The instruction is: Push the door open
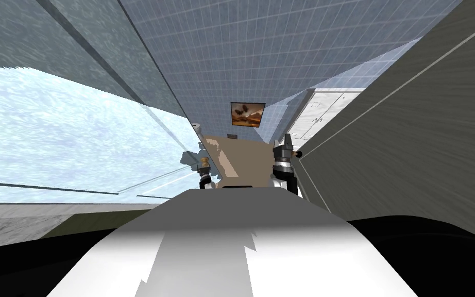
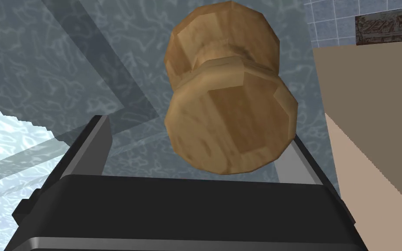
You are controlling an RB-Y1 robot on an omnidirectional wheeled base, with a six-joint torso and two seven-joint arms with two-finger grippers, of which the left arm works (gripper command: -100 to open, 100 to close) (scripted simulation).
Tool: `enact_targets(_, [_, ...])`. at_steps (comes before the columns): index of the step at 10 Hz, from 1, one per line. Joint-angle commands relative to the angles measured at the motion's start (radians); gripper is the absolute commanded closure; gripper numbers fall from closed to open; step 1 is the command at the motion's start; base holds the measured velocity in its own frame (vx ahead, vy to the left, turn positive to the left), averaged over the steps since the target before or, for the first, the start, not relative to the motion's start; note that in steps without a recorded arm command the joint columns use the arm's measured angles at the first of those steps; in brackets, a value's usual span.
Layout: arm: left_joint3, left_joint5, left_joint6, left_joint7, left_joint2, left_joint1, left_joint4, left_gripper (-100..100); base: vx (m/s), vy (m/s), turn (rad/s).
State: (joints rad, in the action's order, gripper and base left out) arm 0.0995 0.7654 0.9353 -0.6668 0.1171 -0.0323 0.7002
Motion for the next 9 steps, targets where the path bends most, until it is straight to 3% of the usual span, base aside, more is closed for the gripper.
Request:
enact_targets(1, [0.014, 0.023, 0.005, -0.031, -0.018, 0.007, 0.029, -100, -0.117, -0.001, -0.050])
enact_targets(3, [0.024, 0.038, 0.012, -0.055, -0.029, 0.010, 0.039, -100, -0.088, 0.006, -0.028])
enact_targets(9, [0.082, 0.124, 0.052, -0.194, -0.096, 0.028, 0.100, -100, -0.081, 0.009, -0.050])
